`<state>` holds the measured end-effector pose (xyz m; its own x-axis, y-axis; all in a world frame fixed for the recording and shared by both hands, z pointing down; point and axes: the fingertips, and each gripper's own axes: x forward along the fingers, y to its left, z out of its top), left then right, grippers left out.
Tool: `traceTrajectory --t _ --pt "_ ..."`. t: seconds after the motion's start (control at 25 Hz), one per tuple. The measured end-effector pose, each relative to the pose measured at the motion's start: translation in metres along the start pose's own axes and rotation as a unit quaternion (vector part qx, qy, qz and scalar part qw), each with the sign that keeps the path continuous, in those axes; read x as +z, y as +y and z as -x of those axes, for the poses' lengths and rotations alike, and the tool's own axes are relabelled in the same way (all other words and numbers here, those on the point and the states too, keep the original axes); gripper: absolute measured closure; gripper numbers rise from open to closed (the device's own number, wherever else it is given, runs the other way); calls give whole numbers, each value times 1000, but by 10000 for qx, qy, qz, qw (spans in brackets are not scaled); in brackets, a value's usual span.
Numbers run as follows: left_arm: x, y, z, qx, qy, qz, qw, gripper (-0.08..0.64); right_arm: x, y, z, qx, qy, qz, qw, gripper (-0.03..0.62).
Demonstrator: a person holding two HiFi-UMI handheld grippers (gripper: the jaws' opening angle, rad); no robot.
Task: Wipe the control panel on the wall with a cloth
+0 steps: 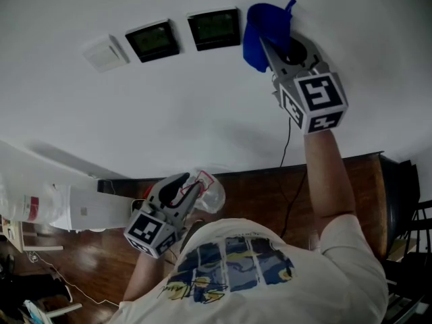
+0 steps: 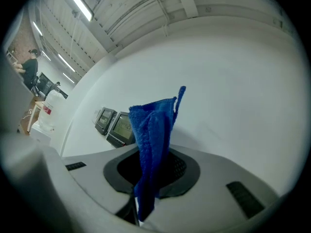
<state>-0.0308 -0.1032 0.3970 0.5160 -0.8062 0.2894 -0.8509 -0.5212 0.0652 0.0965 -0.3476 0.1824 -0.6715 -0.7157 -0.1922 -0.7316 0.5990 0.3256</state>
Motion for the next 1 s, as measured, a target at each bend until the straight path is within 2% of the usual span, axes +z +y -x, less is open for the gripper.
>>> traceTrajectory --t 0.24,0.44,0.64,0.8,0.92,1.0 --pt "6 15 18 568 251 3 9981 453 -11 12 33 221 -240 -414 9986 515" --pt "5 26 34 763 418 -242 9959 453 -49 47 87 317 56 -577 9978 515" --pt "4 25 55 715 281 -288 9966 453 -72 85 155 169 564 -960 9936 515" --pt "5 22 84 619 4 -249 9978 453 -87 121 211 111 956 -761 9924 515" --pt "-3 19 117 560 -105 -236 9981 453 -94 156 248 10 1322 -870 9874 515" --pt "-11 18 140 532 -137 -238 9982 453 -86 181 259 -53 1369 -967 9858 515"
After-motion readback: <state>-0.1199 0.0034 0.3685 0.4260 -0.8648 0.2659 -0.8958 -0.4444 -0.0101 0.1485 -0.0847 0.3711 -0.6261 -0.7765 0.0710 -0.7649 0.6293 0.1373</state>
